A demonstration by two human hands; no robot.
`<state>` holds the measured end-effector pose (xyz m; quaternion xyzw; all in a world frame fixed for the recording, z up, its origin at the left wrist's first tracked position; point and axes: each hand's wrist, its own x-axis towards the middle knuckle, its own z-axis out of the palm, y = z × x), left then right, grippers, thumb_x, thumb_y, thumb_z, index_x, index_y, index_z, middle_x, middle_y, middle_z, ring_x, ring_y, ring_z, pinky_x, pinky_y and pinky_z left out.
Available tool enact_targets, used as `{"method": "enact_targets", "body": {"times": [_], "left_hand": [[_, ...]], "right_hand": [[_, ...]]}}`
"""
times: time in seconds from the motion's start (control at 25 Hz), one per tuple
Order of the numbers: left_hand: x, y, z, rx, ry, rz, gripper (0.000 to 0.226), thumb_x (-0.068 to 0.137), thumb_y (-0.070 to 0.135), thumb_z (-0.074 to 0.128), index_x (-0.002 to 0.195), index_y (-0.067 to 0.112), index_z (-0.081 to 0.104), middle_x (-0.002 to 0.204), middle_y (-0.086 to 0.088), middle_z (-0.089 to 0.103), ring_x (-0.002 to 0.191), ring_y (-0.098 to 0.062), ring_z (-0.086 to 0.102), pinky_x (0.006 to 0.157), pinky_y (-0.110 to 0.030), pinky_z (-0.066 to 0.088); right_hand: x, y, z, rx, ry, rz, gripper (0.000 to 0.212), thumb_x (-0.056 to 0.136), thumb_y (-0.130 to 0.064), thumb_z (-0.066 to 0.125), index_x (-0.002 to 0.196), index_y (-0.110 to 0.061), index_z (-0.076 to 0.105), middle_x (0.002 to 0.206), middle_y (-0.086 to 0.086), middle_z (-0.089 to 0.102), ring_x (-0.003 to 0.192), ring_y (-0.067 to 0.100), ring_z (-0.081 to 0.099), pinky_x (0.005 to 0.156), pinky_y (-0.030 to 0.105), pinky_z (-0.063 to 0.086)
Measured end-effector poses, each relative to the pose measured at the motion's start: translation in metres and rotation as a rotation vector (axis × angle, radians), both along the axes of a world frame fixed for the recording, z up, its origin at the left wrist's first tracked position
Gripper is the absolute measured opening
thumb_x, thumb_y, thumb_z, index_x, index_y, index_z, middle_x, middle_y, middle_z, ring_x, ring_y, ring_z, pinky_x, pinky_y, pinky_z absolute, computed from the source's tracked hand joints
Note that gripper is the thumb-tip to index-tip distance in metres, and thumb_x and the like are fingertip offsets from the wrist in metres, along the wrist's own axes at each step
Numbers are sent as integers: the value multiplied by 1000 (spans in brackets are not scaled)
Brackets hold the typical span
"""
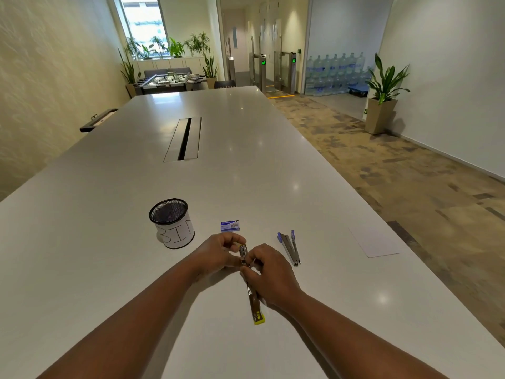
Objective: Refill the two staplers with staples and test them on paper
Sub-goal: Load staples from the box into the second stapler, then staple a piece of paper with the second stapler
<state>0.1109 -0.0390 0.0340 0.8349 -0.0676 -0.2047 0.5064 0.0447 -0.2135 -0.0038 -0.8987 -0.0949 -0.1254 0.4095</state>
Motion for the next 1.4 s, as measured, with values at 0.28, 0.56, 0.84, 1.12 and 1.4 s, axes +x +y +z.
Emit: {"method": "enact_targets", "body": {"times": [0.28, 0.56, 0.84, 1.12, 1.4], "left_hand": [[7, -12, 7, 123, 46, 33, 50, 70, 3, 88, 110, 24, 67, 96, -2, 60, 86, -17, 58, 76, -28, 54], [11, -21, 3, 166, 57, 124, 23, 81, 9, 78, 101, 20, 72, 96, -2, 69, 82, -12, 60, 61, -21, 47], [13, -25, -4, 115, 71, 196, 18, 85, 5, 72, 98, 17, 73, 94, -2, 70, 82, -10, 62, 58, -18, 46], [15, -32, -15, 96, 17, 301, 17, 88, 6, 63, 88, 17, 75, 92, -2, 72, 88, -13, 64, 66, -24, 51], [13, -29, -25, -27, 6, 371, 13, 82, 10, 70, 77, 17, 79, 88, -5, 77, 93, -22, 73, 87, -41, 62]], "right_hand": [[0, 0, -1, -4, 18, -27, 14, 81, -31, 66, 79, -29, 53, 77, -11, 52, 69, 4, 47, 59, 15, 34], [2, 2, -7, 9, 22, -78, 17, 79, -36, 63, 78, -24, 52, 73, -9, 50, 66, 7, 46, 58, 19, 38], [3, 3, -8, 6, 19, -76, 18, 78, -39, 61, 77, -25, 50, 73, -6, 51, 67, 11, 47, 57, 20, 38], [4, 4, -10, 1, 22, -78, 17, 80, -36, 63, 78, -28, 49, 72, -9, 49, 65, 8, 45, 58, 17, 36], [0, 3, -6, 10, -33, -39, 20, 87, -30, 60, 106, -33, 63, 87, -10, 61, 81, 8, 57, 69, 22, 50]]}}
